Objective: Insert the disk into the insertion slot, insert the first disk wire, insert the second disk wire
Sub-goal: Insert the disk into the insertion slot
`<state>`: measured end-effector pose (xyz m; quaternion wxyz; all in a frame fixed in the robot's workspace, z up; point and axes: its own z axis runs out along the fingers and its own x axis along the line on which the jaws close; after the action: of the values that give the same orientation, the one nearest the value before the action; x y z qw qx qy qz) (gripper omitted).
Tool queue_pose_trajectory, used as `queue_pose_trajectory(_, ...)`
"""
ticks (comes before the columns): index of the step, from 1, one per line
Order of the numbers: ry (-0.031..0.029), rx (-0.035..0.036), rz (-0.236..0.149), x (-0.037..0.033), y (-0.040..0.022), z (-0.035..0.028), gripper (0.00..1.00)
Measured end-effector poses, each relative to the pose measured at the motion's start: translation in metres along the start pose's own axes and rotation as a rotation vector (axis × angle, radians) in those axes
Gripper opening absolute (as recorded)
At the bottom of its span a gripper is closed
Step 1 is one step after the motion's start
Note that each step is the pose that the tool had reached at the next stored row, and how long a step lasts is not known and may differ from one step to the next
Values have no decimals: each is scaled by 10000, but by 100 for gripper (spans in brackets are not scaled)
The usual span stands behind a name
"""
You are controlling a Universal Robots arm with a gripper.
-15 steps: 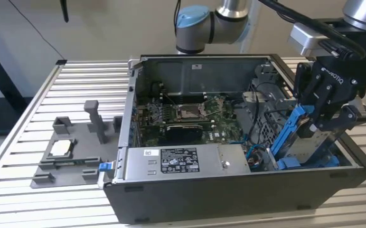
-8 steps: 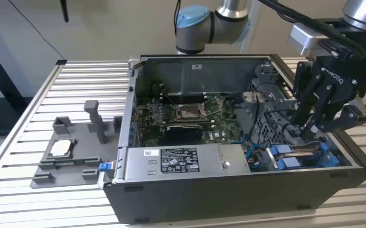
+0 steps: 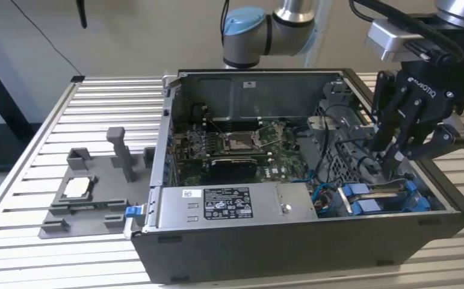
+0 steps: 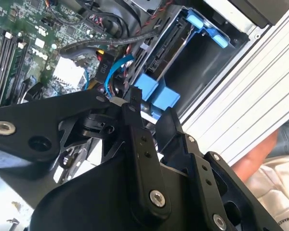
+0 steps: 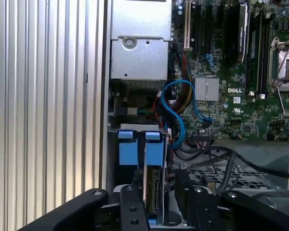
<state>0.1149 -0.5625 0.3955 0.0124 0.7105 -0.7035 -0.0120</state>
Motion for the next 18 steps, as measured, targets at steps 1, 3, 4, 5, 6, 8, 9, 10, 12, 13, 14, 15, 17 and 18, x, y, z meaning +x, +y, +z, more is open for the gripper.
queue_pose_trajectory(1, -11, 21, -1, -10, 0, -10, 40)
queue_pose_trajectory(3, -36, 62, -1, -35, 1, -32, 40)
queue_pose_trajectory(4, -46, 78, -1, -55, 1, -42, 40)
queue_pose_trajectory(5, -47, 79, -1, -71, 1, -43, 40)
queue_pose_trajectory(6, -48, 79, -1, -99, 1, -43, 40)
queue_pose_trajectory(8, -49, 80, -1, -164, 0, -43, 40)
queue_pose_trajectory(9, -48, 80, -1, -204, 0, -43, 40)
queue_pose_trajectory(10, -46, 80, -1, -238, 0, -44, 40)
queue_pose_trajectory(12, -48, 80, -1, -285, -3, -41, 40)
queue_pose_trajectory(13, -48, 80, -1, -295, -6, -37, 40)
queue_pose_trajectory(14, -47, 82, -2, -299, -7, -30, 40)
queue_pose_trajectory(15, -49, 83, -5, -299, -9, -20, 40)
queue_pose_trajectory(17, -46, 83, -24, -300, -20, 6, 40)
queue_pose_trajectory(18, -45, 84, -29, -301, -29, 19, 40)
